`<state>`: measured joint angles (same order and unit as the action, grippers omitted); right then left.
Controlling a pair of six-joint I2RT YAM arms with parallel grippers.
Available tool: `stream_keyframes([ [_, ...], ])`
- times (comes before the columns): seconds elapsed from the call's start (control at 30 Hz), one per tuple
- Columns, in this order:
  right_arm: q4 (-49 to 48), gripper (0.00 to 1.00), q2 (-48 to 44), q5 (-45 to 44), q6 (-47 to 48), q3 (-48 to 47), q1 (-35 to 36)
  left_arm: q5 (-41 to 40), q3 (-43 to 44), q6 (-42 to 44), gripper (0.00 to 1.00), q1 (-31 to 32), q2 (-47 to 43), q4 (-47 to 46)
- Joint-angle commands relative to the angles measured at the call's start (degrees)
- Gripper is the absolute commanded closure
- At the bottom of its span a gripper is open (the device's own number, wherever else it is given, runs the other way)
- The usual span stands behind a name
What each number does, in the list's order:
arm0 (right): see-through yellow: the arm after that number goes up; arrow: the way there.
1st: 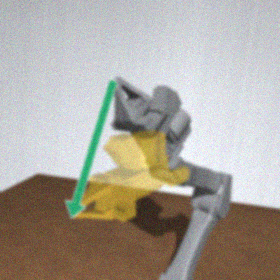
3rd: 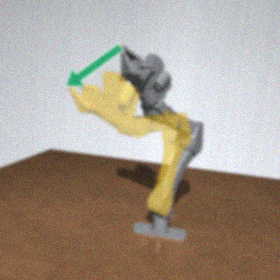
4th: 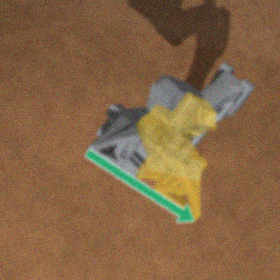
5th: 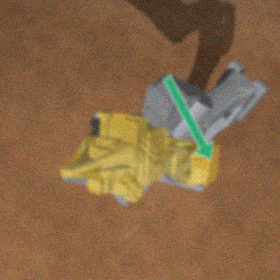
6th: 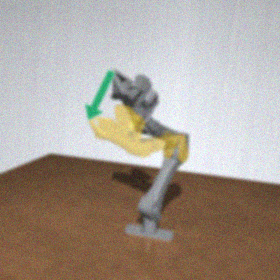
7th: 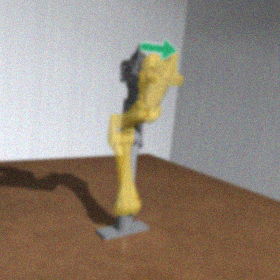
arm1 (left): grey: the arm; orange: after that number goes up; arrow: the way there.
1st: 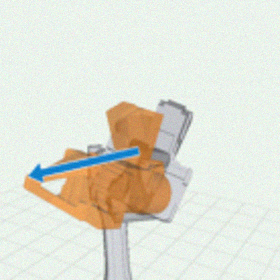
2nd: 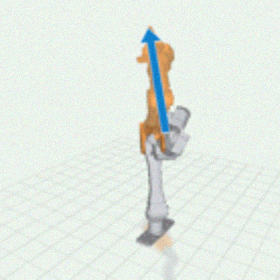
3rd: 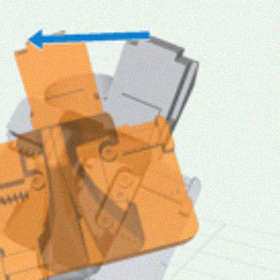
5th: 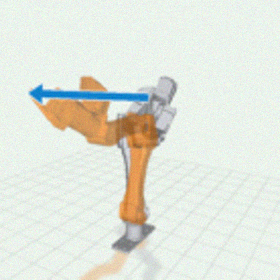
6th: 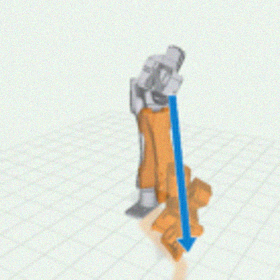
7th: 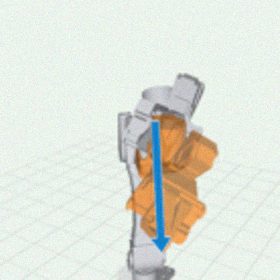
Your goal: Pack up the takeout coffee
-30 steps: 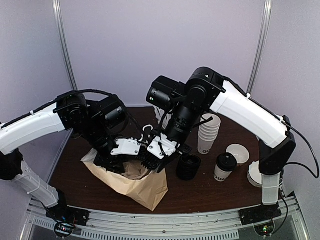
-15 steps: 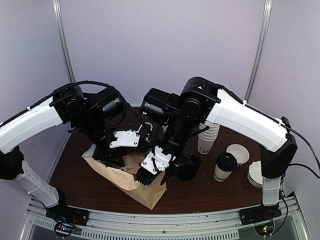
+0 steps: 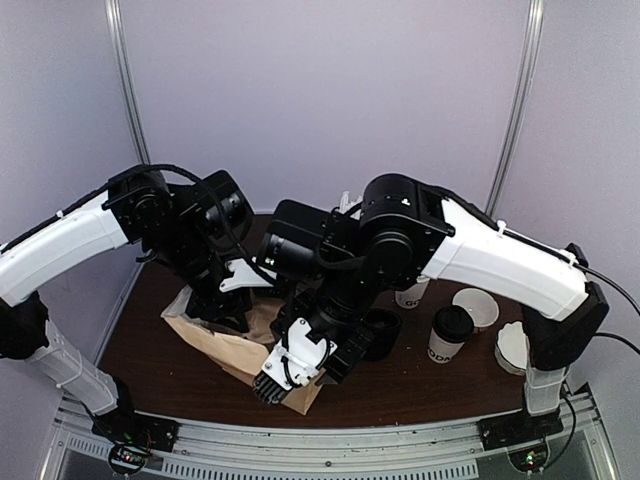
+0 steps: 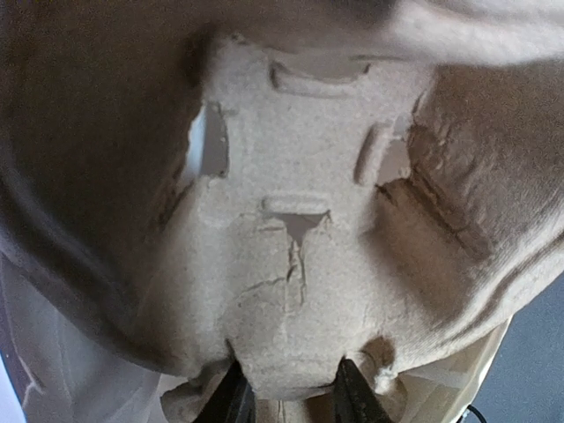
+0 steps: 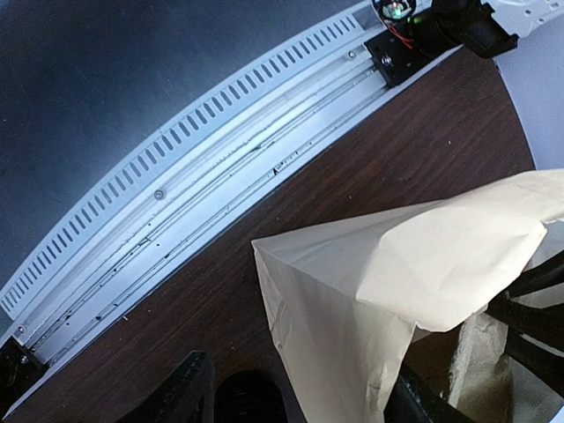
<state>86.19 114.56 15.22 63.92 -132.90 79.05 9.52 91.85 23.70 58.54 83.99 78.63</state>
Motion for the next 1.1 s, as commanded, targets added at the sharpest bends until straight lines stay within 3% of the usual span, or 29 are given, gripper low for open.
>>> stream_keyframes([
  [0.0, -1.75, 0.36, 1.39, -9.48, -6.02, -0.89, 0.79, 1.37, 0.83, -2.43, 0.77, -0.55, 1.14, 1.46],
  [0.2, -2.51, 0.34, 0.78, -7.4, -3.15, 0.0, 2.68, 2.61, 1.31, -2.5, 0.77, -0.54, 2.09, 1.77],
  [0.33, -2.76, 0.29, -2.71, 1.96, 2.49, 1.71, 2.96, 1.65, 1.18, -3.13, 0.76, -0.56, 1.73, 1.71],
  [0.43, -0.16, 0.29, -1.83, 6.56, 2.94, -3.42, 3.04, 0.25, 1.0, -4.35, 0.76, -0.57, 1.78, 1.84],
  [0.7, -1.98, 0.28, -0.55, 4.87, 3.76, -3.71, 3.27, 0.43, 0.87, -5.11, 0.77, -0.6, 2.32, 2.24],
  [0.83, -2.72, 0.28, -1.05, 1.32, 2.18, -5.45, 3.17, 4.65, 1.57, -4.43, 0.76, -0.47, 2.01, 2.71],
  [0.93, 2.51, 0.28, -2.96, 1.61, 2.03, -9.65, 2.36, 6.62, 0.43, -1.95, 0.75, 1.42, 1.38, 5.19],
  [1.07, 12.67, 0.27, -6.76, 3.14, 3.82, -16.7, 0.01, 0.09, -1.53, -2.16, 0.78, 2.63, 0.83, 5.5],
])
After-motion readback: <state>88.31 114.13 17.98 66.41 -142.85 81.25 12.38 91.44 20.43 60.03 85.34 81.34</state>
